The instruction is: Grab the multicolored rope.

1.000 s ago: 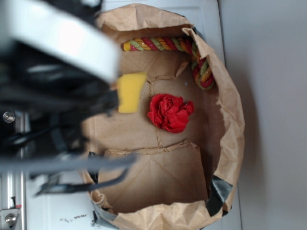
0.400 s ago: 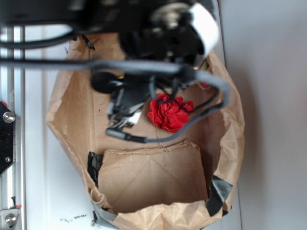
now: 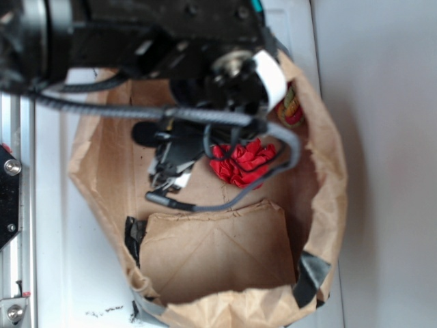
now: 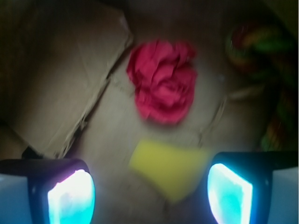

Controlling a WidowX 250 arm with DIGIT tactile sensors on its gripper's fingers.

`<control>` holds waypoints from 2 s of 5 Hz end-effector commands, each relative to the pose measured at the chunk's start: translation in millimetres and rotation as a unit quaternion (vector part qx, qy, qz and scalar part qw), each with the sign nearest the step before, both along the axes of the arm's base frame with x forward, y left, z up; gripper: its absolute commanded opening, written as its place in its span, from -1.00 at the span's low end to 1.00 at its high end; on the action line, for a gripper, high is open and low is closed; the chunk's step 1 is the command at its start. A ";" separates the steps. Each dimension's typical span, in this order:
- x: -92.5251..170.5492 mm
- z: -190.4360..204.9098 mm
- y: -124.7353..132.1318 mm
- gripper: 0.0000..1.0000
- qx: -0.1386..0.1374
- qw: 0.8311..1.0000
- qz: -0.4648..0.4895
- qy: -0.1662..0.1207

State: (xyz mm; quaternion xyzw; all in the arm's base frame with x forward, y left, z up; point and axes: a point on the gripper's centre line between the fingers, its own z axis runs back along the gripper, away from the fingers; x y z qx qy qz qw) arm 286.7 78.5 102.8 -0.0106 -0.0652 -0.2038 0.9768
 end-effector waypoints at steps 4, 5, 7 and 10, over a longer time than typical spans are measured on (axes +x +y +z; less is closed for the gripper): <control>-36.6 6.3 24.2 1.00 0.080 0.988 0.102 -0.080; -36.6 6.3 24.2 1.00 0.080 0.988 0.102 -0.080; -36.6 6.3 24.2 1.00 0.080 0.988 0.102 -0.080; -23.6 1.8 30.6 1.00 0.095 0.982 0.132 -0.092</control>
